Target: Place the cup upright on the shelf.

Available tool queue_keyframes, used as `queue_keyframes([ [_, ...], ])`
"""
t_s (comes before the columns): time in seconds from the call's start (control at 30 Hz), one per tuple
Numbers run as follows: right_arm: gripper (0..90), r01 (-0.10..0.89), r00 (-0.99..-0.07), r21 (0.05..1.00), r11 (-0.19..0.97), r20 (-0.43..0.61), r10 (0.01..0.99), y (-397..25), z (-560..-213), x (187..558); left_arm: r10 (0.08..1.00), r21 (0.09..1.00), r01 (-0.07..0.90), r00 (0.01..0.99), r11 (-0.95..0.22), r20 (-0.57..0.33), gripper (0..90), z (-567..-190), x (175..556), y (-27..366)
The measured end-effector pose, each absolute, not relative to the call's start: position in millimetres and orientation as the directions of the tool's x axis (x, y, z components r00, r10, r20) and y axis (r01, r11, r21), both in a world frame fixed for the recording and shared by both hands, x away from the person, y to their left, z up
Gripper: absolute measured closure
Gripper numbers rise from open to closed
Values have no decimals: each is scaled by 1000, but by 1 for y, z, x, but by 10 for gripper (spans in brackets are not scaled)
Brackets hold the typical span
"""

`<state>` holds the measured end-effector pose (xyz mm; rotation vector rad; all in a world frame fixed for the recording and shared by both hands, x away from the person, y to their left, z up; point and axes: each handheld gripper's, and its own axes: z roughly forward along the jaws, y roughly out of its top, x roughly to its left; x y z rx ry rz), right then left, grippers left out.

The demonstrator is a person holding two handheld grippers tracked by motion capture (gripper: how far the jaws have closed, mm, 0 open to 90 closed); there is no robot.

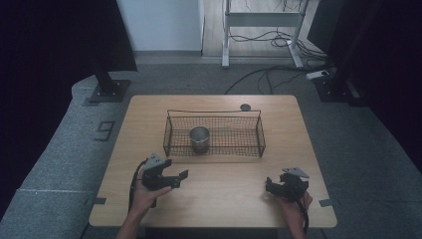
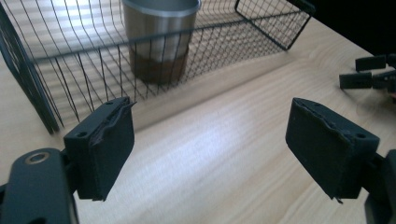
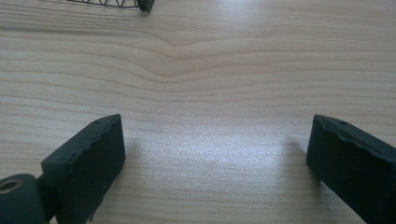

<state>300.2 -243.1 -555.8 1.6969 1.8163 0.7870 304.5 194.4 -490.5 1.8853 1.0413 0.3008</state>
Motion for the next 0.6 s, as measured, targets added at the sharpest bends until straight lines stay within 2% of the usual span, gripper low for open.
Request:
queue_keyframes([
  [0.2, 44, 690, -72, 723, 42, 10, 997, -243, -556, 300, 756, 793, 569, 613, -219, -231, 167, -516, 297, 194],
  [0.6, 44, 690, -72, 723, 42, 10, 997, -243, -556, 301, 770, 780, 586, 594, -219, -231, 169, -526, 302, 196],
])
